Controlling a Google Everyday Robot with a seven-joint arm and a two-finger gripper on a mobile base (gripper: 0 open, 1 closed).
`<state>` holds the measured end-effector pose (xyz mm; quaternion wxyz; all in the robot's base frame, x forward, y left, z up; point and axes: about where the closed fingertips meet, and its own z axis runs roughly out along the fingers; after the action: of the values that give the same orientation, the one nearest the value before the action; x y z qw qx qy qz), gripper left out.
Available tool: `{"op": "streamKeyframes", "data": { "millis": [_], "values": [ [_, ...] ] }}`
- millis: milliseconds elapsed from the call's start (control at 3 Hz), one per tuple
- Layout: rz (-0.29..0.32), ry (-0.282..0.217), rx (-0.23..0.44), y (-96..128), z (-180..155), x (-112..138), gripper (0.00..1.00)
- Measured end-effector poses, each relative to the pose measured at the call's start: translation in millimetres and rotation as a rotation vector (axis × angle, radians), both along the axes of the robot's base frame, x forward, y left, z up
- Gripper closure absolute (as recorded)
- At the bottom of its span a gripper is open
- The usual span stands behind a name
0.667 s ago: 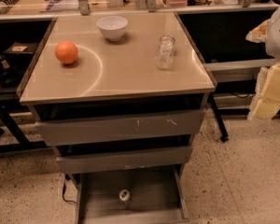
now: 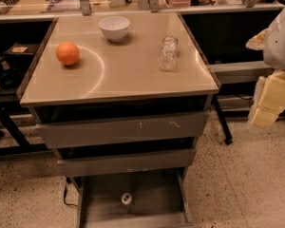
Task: Pick redbull can from bottom drawer and place on counter
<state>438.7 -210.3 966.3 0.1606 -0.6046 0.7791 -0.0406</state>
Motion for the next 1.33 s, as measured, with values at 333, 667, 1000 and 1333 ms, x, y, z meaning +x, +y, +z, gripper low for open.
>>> {"op": "streamKeyframes", "data": {
  "millis": [333, 667, 1000, 1333],
  "values": [
    [0.005, 0.026, -0.002, 12.4, -42.4, -2.6, 0.0],
    [0.013, 0.072, 0.008, 26.8, -99.6, -2.7, 0.0],
    [0.023, 0.12, 0.022, 39.5, -150.3, -4.0, 0.0],
    [0.023, 0.12, 0.022, 39.5, -150.3, -4.0, 0.0]
  ]
}}
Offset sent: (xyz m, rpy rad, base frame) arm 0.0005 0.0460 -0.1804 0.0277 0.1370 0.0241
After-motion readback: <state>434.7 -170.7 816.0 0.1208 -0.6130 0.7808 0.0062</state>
